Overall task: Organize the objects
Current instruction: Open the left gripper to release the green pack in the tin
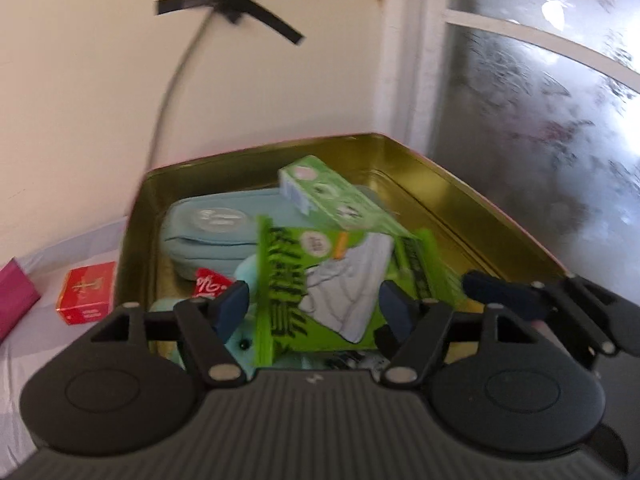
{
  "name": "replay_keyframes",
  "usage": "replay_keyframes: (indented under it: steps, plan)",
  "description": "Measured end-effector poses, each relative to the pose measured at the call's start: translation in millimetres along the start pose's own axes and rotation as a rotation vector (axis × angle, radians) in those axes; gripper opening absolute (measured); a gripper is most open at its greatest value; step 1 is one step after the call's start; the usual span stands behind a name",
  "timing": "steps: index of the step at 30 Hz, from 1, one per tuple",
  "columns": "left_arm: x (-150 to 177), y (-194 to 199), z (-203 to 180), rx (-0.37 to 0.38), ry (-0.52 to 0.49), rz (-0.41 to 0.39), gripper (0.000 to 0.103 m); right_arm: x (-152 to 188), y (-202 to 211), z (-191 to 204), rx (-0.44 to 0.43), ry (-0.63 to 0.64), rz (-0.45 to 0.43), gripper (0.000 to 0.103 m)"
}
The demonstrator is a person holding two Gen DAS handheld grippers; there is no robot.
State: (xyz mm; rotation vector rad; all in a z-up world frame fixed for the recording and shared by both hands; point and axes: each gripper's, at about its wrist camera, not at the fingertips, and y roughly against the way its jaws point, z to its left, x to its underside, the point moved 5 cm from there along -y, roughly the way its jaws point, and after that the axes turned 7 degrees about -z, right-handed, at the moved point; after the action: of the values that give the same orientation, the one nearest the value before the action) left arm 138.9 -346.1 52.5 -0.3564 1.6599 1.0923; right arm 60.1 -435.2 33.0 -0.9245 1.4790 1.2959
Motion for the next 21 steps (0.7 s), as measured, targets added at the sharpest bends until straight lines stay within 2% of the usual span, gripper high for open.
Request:
replay_keyframes:
  steps: [4,6,16,21]
  plan:
    - [-1,17,0,-0.027,-0.044,-0.07,0.081,3,14,1,-0.001,-0.044,-0.049,0.069]
    - [2,29,3,-0.039,-0.062,-0.087,0.081,5,26,1,0.015,-0.062,-0.07,0.069]
    - [19,71,5,-0.053,-0.029,-0.092,0.082,9,80,6,0.032,-0.16,-0.119,0.072]
    - [36,91,11,-0.083,-0.032,-0.082,0.085,21,91,15,0.008,-0.213,-0.075,0.072]
